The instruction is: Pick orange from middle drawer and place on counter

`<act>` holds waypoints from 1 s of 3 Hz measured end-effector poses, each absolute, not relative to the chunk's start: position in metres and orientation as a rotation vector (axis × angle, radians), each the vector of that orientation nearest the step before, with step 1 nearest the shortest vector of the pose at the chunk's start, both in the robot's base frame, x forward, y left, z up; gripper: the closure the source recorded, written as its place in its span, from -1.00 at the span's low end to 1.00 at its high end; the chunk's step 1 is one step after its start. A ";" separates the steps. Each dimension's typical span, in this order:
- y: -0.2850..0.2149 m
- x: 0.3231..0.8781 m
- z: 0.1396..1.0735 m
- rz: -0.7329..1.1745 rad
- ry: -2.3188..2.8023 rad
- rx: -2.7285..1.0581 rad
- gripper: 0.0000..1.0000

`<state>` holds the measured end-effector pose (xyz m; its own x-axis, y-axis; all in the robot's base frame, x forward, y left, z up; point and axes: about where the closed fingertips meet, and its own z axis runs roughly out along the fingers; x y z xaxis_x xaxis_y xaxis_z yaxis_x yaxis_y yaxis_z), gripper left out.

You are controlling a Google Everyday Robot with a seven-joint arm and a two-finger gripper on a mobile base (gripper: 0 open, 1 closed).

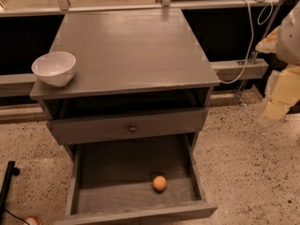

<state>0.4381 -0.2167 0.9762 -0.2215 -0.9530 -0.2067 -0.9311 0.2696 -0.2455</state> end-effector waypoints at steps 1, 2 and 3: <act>-0.217 0.438 0.976 -0.098 2.232 -1.725 -1.00; -0.208 0.441 0.956 -0.051 2.203 -1.687 -1.00; -0.174 0.425 0.889 0.152 2.097 -1.685 -1.00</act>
Offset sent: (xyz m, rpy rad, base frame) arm 0.0243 0.0748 -0.1947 0.5727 -0.1581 -0.0122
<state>0.4249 -0.1741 0.8895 -0.1578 -0.9009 -0.4042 -0.9499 0.2503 -0.1870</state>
